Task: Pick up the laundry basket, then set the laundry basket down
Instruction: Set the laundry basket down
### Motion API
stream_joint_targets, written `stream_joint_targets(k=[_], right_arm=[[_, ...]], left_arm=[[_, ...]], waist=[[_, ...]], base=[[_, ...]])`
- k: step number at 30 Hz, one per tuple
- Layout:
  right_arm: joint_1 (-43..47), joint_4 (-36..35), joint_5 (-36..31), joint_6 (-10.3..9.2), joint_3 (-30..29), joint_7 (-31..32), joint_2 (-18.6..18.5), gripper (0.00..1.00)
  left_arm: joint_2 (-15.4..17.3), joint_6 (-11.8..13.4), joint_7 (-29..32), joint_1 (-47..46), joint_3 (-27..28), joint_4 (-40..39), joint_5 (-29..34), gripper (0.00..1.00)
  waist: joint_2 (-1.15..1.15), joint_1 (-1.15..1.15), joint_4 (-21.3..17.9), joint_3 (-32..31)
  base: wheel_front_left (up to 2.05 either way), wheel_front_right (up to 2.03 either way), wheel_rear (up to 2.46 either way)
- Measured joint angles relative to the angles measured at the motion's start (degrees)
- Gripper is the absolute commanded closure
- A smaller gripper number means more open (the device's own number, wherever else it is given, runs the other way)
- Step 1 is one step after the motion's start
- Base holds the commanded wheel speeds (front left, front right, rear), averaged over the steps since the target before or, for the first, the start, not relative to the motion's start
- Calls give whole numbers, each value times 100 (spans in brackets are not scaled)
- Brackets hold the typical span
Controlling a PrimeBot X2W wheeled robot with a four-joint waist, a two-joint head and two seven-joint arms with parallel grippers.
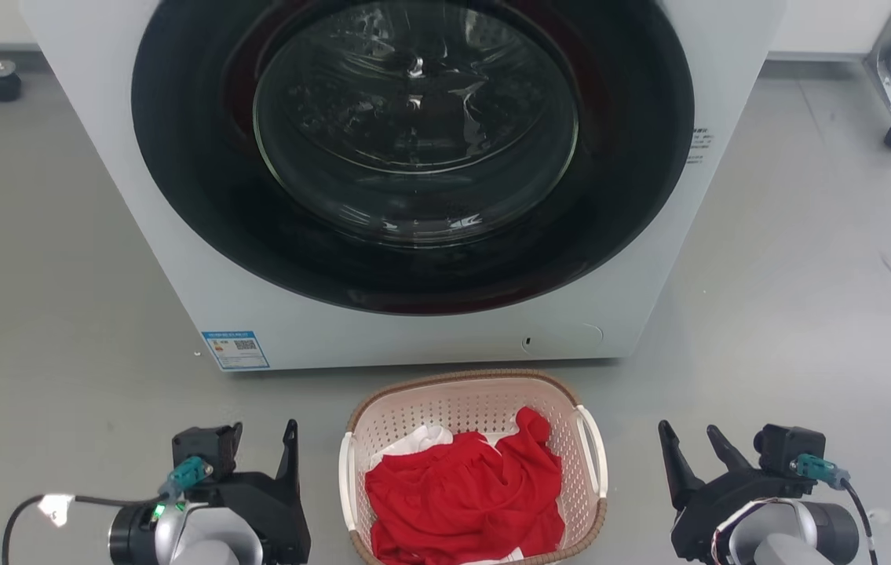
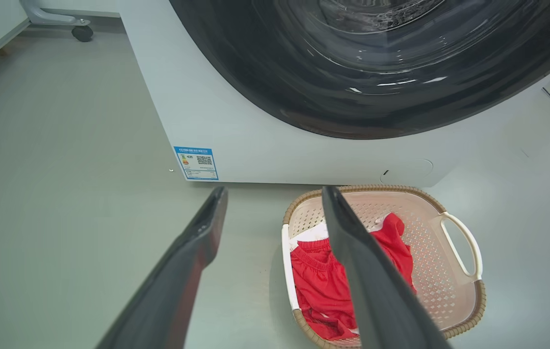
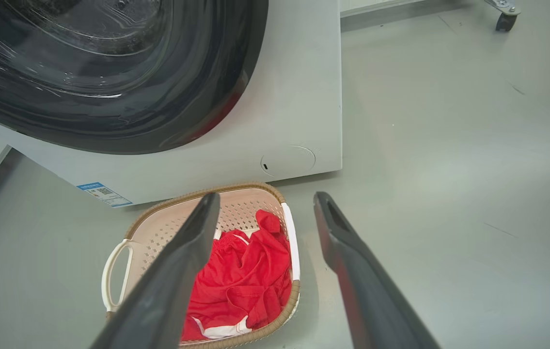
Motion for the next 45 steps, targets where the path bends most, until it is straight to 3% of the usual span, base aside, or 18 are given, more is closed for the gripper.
stream_joint_targets(k=[24,45], right_arm=[[2014,-2611,-854,-720,-272,-1,-470,0],[3054,-4264,-1247,-1020,-615,-2,-677,0]], left_arm=[[242,389,0,2378,460,-2694,869,0],[214,439,-1,3388,1121,-4177,1635,0]], waist=[[0,1,34,-947],[0,1,73,-972]], base=[[0,0,0],[0,0,0]])
